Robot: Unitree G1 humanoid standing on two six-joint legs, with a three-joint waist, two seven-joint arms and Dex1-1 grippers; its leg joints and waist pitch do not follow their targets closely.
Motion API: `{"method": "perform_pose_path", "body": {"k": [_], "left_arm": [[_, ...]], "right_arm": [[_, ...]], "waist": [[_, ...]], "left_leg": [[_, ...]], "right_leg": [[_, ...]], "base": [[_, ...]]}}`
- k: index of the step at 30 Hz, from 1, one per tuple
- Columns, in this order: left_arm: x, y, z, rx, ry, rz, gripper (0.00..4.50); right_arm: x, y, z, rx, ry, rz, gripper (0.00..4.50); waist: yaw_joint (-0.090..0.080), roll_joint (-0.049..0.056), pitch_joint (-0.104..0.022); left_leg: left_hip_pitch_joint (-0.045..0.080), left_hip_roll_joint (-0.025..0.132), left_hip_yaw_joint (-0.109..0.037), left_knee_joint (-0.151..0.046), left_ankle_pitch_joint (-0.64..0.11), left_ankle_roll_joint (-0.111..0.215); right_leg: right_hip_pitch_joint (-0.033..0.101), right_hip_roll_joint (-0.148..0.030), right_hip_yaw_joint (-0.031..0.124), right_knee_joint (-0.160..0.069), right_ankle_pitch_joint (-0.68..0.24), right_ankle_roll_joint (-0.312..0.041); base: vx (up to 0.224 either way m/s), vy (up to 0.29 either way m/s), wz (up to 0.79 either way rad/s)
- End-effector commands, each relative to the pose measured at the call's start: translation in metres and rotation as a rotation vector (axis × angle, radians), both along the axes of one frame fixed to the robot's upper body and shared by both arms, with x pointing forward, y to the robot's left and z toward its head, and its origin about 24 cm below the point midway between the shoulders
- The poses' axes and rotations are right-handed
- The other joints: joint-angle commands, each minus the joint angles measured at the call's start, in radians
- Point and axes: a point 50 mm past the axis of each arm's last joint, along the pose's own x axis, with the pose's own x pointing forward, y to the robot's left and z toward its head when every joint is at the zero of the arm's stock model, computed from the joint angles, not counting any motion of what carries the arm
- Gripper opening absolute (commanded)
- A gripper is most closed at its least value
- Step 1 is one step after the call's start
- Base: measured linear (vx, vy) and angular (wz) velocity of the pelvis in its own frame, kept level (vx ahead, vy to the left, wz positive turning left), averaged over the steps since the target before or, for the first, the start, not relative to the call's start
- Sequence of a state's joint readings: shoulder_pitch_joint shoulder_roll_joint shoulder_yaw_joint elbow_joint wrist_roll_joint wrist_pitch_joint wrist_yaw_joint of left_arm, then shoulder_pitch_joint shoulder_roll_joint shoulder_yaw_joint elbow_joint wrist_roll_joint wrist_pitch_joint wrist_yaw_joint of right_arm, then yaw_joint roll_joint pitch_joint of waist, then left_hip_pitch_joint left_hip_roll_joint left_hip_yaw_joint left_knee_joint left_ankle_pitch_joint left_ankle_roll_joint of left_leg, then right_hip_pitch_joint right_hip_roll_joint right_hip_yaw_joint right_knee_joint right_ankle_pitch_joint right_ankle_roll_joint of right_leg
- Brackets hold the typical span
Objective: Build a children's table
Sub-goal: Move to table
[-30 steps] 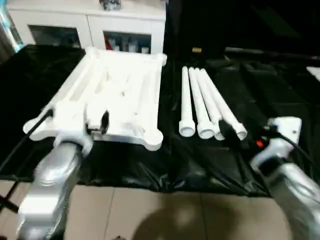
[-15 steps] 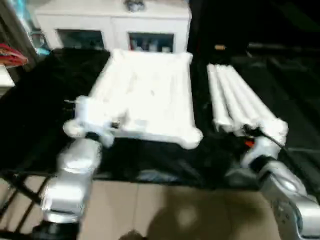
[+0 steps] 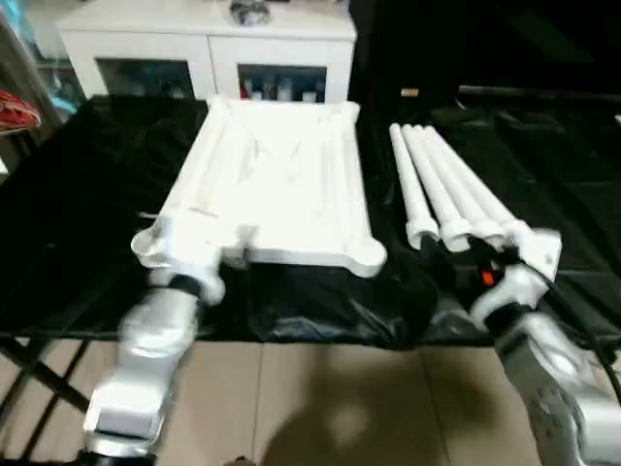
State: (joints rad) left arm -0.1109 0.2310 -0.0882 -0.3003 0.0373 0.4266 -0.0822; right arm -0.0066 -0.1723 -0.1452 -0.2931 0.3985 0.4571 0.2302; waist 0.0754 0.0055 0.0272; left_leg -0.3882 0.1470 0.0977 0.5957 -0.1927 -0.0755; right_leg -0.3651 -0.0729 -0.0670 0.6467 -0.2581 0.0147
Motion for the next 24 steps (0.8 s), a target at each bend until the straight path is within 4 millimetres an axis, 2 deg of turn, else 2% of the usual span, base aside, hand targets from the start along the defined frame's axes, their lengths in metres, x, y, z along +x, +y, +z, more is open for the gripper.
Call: {"method": "perform_pose_path", "body": {"k": [1,2,3,4,6,8,9,10,11,12,13,14,15,16,17,18,19,20,21,22,23,24], "left_arm": [[0.0002,0.0059,0.0019,0.003,-0.007,0.012,4.5],[-0.0004,0.0059,0.0023,-0.01,-0.004,0.005,4.5],[-0.001,0.006,0.0032,-0.01,-0.004,-0.003,4.5],[-0.0012,0.0058,0.0037,-0.006,-0.006,-0.007,4.5],[-0.0019,0.0046,0.0047,-0.015,-0.004,-0.019,4.5],[-0.0023,0.0032,0.0051,-0.023,0.001,-0.032,4.5],[-0.0025,0.003,0.0048,-0.024,0.002,-0.032,4.5],[-0.0029,0.003,0.0043,-0.03,0.002,-0.028,4.5],[-0.0035,0.0029,0.0038,-0.034,0.002,-0.025,4.5],[-0.0039,0.0029,0.0035,-0.037,0.002,-0.023,4.5],[-0.0046,0.0028,0.0029,-0.037,0.005,-0.022,4.5],[-0.0054,0.0031,0.0022,-0.033,0.008,-0.022,4.5],[-0.0062,0.0033,0.0016,-0.032,0.011,-0.021,4.5],[-0.0066,0.0037,0.0012,-0.033,0.013,-0.019,4.5],[-0.0068,0.004,0.001,-0.033,0.014,-0.018,4.5],[-0.0072,0.0041,0.0007,-0.034,0.015,-0.019,4.5],[-0.0078,0.0042,0.0003,-0.033,0.018,-0.024,4.5],[-0.0079,0.0042,0.0002,-0.032,0.019,-0.026,4.5],[-0.008,0.004,0.0001,-0.032,0.02,-0.029,4.5],[-0.0081,0.0038,0.0002,-0.031,0.021,-0.031,4.5],[-0.0084,0.003,0.0004,-0.034,0.02,-0.039,4.5],[-0.0085,0.0026,0.0006,-0.036,0.019,-0.044,4.5]], "right_arm": [[0.0016,0.0042,0.0043,-0.012,-0.024,0.032,4.32],[0.0018,0.0047,0.004,-0.011,-0.021,0.04,4.32],[0.003,0.0052,0.0041,-0.011,-0.022,0.049,4.32],[0.0037,0.0052,0.0043,-0.011,-0.024,0.053,4.32],[0.0057,0.0058,0.0048,-0.015,-0.029,0.062,4.32],[0.0075,0.0074,0.0055,-0.016,-0.032,0.079,4.32],[0.0083,0.0082,0.006,-0.022,-0.035,0.086,4.32],[0.0088,0.009,0.0063,-0.027,-0.037,0.092,4.32],[0.0092,0.0096,0.0066,-0.029,-0.039,0.094,4.32],[0.0095,0.0099,0.0067,-0.031,-0.04,0.095,4.32],[0.0099,0.0103,0.0073,-0.032,-0.042,0.098,4.32],[0.0103,0.0106,0.0077,-0.033,-0.043,0.102,4.32],[0.0105,0.0108,0.0079,-0.036,-0.044,0.107,4.32],[0.0103,0.0108,0.0078,-0.035,-0.043,0.109,4.32],[0.0102,0.0108,0.0076,-0.035,-0.043,0.11,4.32],[0.0099,0.0106,0.007,-0.042,-0.041,0.111,4.32],[0.0092,0.0109,0.0058,-0.046,-0.035,0.114,4.32],[0.0088,0.0111,0.0052,-0.044,-0.031,0.117,4.32],[0.008,0.0116,0.005,-0.039,-0.03,0.122,4.32],[0.0075,0.0115,0.0051,-0.04,-0.031,0.122,4.32],[0.0068,0.0111,0.0054,-0.043,-0.034,0.121,4.32],[0.0066,0.0108,0.0056,-0.044,-0.035,0.119,4.32]], "waist": [[0.006,-0.005,-0.033],[0.007,-0.007,-0.032],[0.009,-0.007,-0.033],[0.014,-0.006,-0.034],[0.012,-0.005,-0.033],[0.009,-0.001,-0.029],[0.006,0.0,-0.02],[0.003,-0.002,-0.014],[0.002,-0.004,-0.013],[0.007,-0.004,-0.018],[0.007,-0.009,-0.022],[0.01,-0.004,-0.031],[0.008,-0.003,-0.035],[0.004,-0.001,-0.047],[0.001,-0.003,-0.053],[-0.001,-0.003,-0.055],[-0.001,-0.007,-0.059],[0.006,-0.015,-0.061],[0.003,0.014,-0.073],[-0.015,-0.003,-0.059],[-0.029,-0.012,-0.054],[-0.036,-0.034,-0.048]], "left_leg": [[0.0,0.051,-0.001,-0.074,-0.179,0.018],[0.004,0.059,0.003,-0.077,-0.201,0.015],[0.004,0.061,0.005,-0.079,-0.202,0.014],[0.015,0.066,0.011,-0.081,-0.246,0.014],[0.032,0.069,0.018,-0.091,-0.383,0.02],[0.05,0.066,0.026,-0.096,-0.45,0.047],[0.07,0.062,0.031,-0.1,-0.515,0.053],[0.078,0.061,0.034,-0.101,-0.543,0.052],[0.09,0.059,0.039,-0.103,-0.557,0.048],[0.085,0.058,0.043,-0.111,-0.511,0.059],[0.087,0.056,0.047,-0.113,-0.483,0.068],[0.095,0.057,0.048,-0.117,-0.423,0.087],[0.099,0.059,0.047,-0.118,-0.39,0.1],[0.101,0.06,0.041,-0.118,-0.296,0.136],[0.107,0.055,0.036,-0.108,-0.207,0.186],[0.107,0.049,0.035,-0.102,-0.159,0.213],[0.111,0.038,0.033,-0.084,-0.069,0.271],[0.104,0.018,0.038,-0.066,0.001,0.318],[0.198,0.054,0.051,-0.075,0.014,0.248],[0.248,0.113,0.014,-0.092,0.008,0.211],[0.321,0.204,-0.039,-0.09,0.08,0.223],[0.301,0.194,-0.016,-0.075,0.093,0.234]], "right_leg": [[0.027,-0.067,0.049,-0.118,-0.284,-0.063],[0.025,-0.064,0.05,-0.114,-0.245,-0.09],[0.027,-0.062,0.049,-0.109,-0.217,-0.1],[0.028,-0.062,0.05,-0.107,-0.217,-0.11],[0.042,-0.057,0.042,-0.119,-0.328,-0.114],[0.051,-0.046,0.032,-0.136,-0.394,-0.128],[0.057,-0.041,0.024,-0.154,-0.478,-0.128],[0.057,-0.041,0.023,-0.162,-0.514,-0.125],[0.067,-0.042,0.022,-0.173,-0.547,-0.119],[0.093,-0.043,0.026,-0.176,-0.519,-0.114],[0.101,-0.041,0.027,-0.178,-0.493,-0.116],[0.111,-0.038,0.028,-0.174,-0.41,-0.131],[0.113,-0.033,0.027,-0.168,-0.353,-0.139],[0.125,-0.024,0.02,-0.153,-0.218,-0.144],[0.128,-0.016,0.015,-0.138,-0.1,-0.135],[0.132,-0.013,0.014,-0.131,-0.047,-0.128],[0.136,-0.005,0.014,-0.12,0.042,-0.109],[0.15,0.002,0.021,-0.114,0.117,-0.08],[0.093,0.021,0.047,-0.073,0.12,-0.068],[0.023,0.017,0.034,-0.036,0.057,-0.07],[-0.08,-0.032,0.031,0.02,-0.068,-0.026],[-0.088,-0.084,0.058,0.022,-0.038,-0.05]], "base": [[0.0,0.0,0.0],[0.0,0.0,0.0],[0.0,0.0,0.0],[0.0,0.0,0.0],[0.0,0.0,0.0],[0.0,0.0,0.0],[0.065,0.03,0.0],[0.065,0.03,0.0],[0.072,0.035,-0.02],[0.112,0.038,-0.04],[0.112,0.038,-0.04],[0.14,0.035,0.0],[0.137,0.027,0.02],[0.137,0.027,0.02],[0.152,0.02,0.01],[0.163,0.014,0.05],[0.163,0.014,0.05],[0.17,0.005,0.09],[0.164,-0.016,0.04],[0.164,-0.016,0.04],[0.171,-0.078,-0.31],[0.138,-0.171,-0.73]]}}
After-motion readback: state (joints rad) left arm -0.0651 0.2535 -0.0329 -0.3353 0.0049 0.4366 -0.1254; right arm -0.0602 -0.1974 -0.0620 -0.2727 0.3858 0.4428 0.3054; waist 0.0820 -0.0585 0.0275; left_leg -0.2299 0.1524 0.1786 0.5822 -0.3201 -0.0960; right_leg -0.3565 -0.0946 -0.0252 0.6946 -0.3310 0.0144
